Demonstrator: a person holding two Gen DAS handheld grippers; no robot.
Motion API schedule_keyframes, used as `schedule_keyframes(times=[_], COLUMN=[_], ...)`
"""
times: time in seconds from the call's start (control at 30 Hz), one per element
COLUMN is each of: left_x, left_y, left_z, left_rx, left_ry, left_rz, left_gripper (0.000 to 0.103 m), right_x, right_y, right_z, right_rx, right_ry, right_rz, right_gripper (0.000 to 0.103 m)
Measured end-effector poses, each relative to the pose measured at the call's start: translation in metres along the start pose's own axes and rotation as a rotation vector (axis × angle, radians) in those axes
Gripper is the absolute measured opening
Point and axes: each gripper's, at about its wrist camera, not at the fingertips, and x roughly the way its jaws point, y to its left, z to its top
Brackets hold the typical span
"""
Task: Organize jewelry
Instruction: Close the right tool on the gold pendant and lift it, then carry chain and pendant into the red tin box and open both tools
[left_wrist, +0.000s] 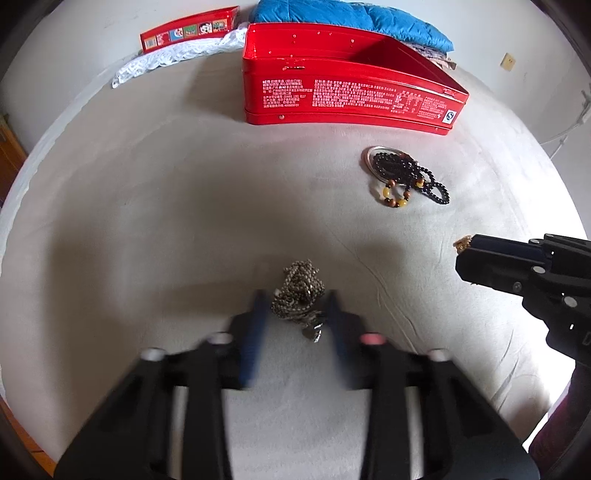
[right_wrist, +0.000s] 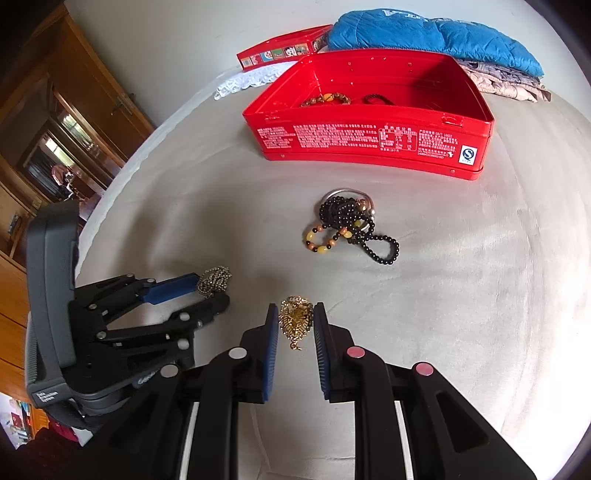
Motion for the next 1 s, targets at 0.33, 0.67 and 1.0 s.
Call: schedule_keyframes(times=[0.33, 0.67, 1.0], left_x=[-0.009, -0.049, -0.076], left_y=[0.008, 0.002, -0.011], left_z=[0.007, 0.03, 0.086], left_rx=[-0.046, -0.035, -0.028], left_ry=[-0.05, -0.18, -0.313], left_rz=[-0.064, -0.098, -0.103], left_gripper=[0.011, 0.01, 0.01], right_x=[-0.006, -0.033, -0.06], right_y=[-0.005, -0.009, -0.023], right_z=[0.001, 0.021, 0.078], right_rx=[0.009, 0.018, 0.051], right_ry=[-0.014, -0.086, -0.205], right_rz=[0.004, -0.008, -0.046], right_gripper=[0.019, 0.019, 0.019])
